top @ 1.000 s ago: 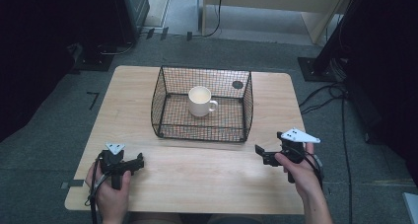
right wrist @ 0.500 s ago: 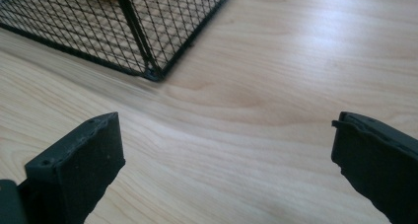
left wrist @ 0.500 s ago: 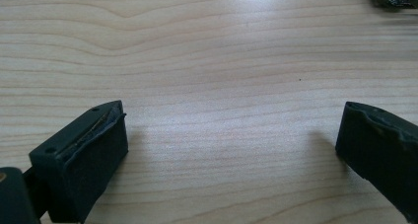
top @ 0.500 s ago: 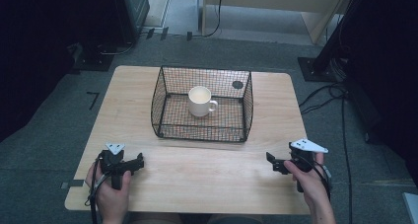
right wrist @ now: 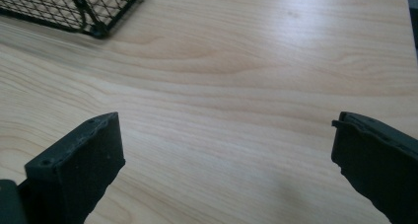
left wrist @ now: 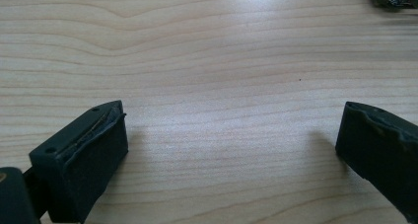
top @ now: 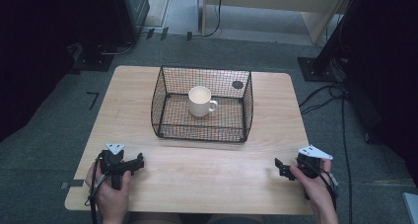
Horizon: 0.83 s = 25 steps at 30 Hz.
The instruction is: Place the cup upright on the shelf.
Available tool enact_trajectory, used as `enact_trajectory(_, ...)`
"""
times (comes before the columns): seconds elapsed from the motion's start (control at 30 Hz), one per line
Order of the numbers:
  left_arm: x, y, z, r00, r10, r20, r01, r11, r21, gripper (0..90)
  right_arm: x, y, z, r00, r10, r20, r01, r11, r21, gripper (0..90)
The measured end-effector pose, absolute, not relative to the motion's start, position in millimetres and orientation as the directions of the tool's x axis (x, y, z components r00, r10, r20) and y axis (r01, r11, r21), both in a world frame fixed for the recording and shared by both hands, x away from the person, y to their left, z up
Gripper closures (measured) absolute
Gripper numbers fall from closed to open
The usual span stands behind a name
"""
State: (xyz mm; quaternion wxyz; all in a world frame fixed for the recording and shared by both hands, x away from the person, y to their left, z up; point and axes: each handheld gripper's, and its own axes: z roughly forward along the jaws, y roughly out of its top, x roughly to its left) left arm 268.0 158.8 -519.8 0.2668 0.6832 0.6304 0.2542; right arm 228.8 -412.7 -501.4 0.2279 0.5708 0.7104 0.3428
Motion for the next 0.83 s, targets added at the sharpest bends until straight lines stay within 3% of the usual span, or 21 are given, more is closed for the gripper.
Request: enact_trajectory(0.83,267.9,159.0,-519.9,0.075,0.997,0.011,0.725,-0.063,0.686,0.0,226.2,-419.2,-527.3,-0.203,0.979,0.026,0.693,0.125,0.71,0.0)
